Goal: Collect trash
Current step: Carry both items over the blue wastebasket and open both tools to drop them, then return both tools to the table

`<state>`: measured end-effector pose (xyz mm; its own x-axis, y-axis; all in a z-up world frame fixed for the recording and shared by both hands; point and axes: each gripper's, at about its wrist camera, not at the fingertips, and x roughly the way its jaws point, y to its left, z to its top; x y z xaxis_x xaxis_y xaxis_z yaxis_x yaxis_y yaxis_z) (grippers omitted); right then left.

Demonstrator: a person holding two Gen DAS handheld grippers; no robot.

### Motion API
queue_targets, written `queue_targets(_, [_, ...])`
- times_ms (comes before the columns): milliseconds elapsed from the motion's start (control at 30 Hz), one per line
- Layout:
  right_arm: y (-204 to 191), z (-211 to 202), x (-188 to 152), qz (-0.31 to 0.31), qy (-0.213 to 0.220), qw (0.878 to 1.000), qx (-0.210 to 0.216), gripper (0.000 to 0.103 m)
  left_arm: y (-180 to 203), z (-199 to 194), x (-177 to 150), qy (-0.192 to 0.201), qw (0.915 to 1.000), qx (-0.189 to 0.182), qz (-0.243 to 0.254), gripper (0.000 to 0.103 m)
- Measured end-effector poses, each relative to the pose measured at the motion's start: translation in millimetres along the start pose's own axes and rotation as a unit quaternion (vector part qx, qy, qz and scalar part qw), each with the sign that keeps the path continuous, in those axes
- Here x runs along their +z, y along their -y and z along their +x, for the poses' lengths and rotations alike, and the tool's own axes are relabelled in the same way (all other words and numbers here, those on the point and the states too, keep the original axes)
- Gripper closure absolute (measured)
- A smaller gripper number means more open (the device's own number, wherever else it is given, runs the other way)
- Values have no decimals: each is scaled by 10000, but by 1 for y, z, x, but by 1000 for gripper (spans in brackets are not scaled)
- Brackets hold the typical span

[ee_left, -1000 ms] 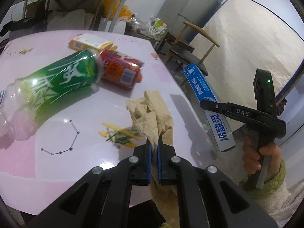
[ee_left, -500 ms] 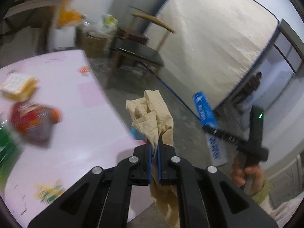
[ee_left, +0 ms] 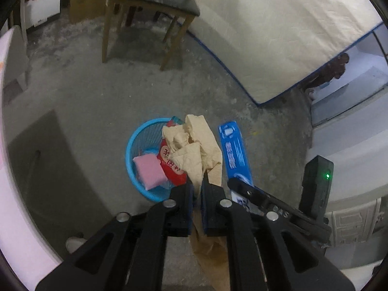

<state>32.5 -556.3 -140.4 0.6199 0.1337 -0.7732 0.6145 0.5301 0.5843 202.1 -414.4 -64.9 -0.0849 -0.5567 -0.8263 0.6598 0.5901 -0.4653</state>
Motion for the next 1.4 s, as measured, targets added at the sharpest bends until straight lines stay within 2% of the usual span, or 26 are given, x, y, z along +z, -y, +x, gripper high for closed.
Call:
queue_targets(33, [5, 9, 9, 47, -36, 10000, 38, 50, 1, 9, 7, -26, 10000, 51, -27, 76])
queue_targets(67, [13, 19, 18, 131, -73, 9999, 66, 43, -1, 17, 14, 7, 9999, 155, -75, 55])
queue_targets(133, [31, 41, 24, 237, -83, 9996, -123, 42, -6, 27, 15, 142, 9987, 464, -140, 49])
queue_targets(167, [36, 47, 23, 276, -104, 9993, -249, 42, -10, 28, 14, 127, 9983, 535, -175, 49])
queue_targets(233, [47, 55, 14, 409, -144, 9985, -337, 42, -14, 24, 9, 87, 9985, 452, -307, 49])
queue_targets(300, [53, 55, 4, 463, -111, 9984, -298, 42, -21, 8, 2, 248, 9986, 356, -291, 49])
queue_targets(567, [59, 29, -16, 370, 76, 9988, -307, 42, -27, -61, -37, 715, 9962, 491, -107, 48])
queue_targets(667, [50, 12, -21, 137, 202, 9992, -320, 42, -29, -89, -56, 986, 9938, 502, -82, 47])
queue_targets(800, [31, -11, -30, -209, 344, 9988, -291, 40, -31, -137, -98, 1512, 9871, 529, 20, 43])
queue_targets(900, [6, -32, -38, -555, 474, 9971, -220, 37, -36, -165, -129, 1867, 9803, 636, 111, 39])
queue_targets(1033, [-47, -53, -54, -1287, 591, 9899, 9, 32, -46, -204, -184, 2309, 9670, 1010, 382, 35])
queue_targets(1167, [-117, -57, -72, -2130, 427, 9754, 383, 30, -64, -232, -236, 2577, 9566, 1291, 431, 32])
queue_targets(1300, [-197, -55, -100, -3093, 308, 9469, 828, 24, -93, -259, -283, 2914, 9415, 1685, 160, 29])
queue_targets(1333, [-225, -51, -111, -3457, 254, 9328, 983, 22, -100, -265, -293, 2963, 9389, 1750, 72, 28])
queue_targets(1400, [-259, -42, -127, -3906, 177, 9132, 1148, 19, -116, -274, -308, 3032, 9341, 1880, -132, 28])
